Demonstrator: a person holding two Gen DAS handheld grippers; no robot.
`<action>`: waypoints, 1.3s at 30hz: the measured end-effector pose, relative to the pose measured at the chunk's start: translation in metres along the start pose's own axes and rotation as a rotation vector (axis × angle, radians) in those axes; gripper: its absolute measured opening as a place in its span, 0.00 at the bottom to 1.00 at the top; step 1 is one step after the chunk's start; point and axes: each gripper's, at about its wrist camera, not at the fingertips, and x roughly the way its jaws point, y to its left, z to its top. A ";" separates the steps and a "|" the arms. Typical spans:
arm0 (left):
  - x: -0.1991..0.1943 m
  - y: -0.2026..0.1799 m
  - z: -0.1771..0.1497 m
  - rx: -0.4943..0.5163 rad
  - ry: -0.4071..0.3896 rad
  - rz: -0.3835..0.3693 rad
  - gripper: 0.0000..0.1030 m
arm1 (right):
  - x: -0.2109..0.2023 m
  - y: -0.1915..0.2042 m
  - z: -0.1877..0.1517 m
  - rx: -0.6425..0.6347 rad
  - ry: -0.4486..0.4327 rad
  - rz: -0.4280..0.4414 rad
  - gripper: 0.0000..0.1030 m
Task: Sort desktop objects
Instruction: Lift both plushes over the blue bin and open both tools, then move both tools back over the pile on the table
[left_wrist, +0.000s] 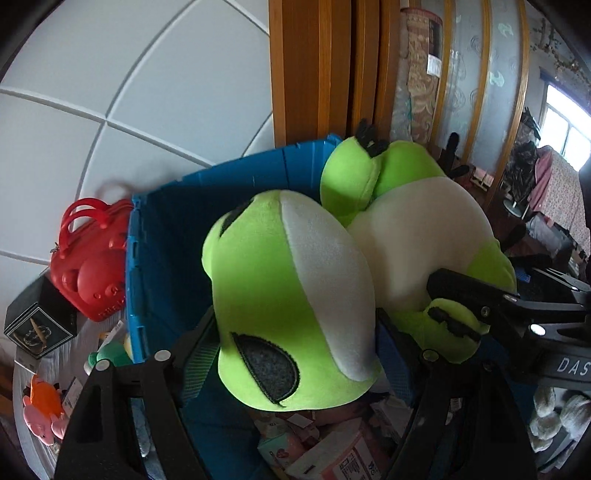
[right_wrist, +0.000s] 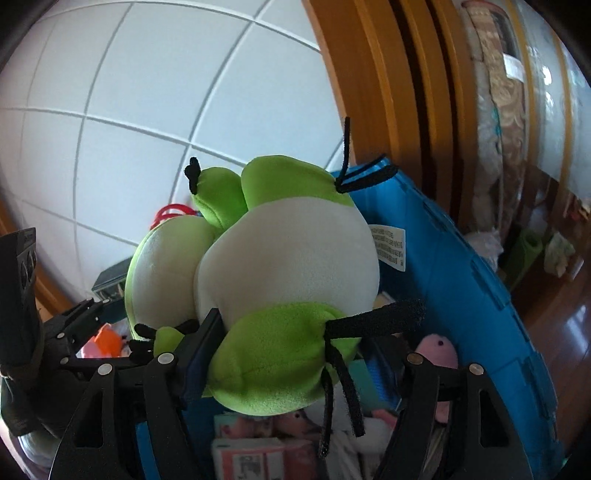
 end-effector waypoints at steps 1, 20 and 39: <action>0.009 -0.002 -0.001 0.009 0.022 0.011 0.77 | 0.005 -0.009 -0.001 0.017 0.018 -0.003 0.75; -0.073 0.030 -0.028 -0.035 -0.216 0.112 0.77 | -0.032 -0.004 0.002 0.015 -0.054 -0.025 1.00; -0.188 0.238 -0.175 -0.264 -0.430 0.304 0.94 | -0.076 0.214 -0.051 -0.174 -0.202 0.092 1.00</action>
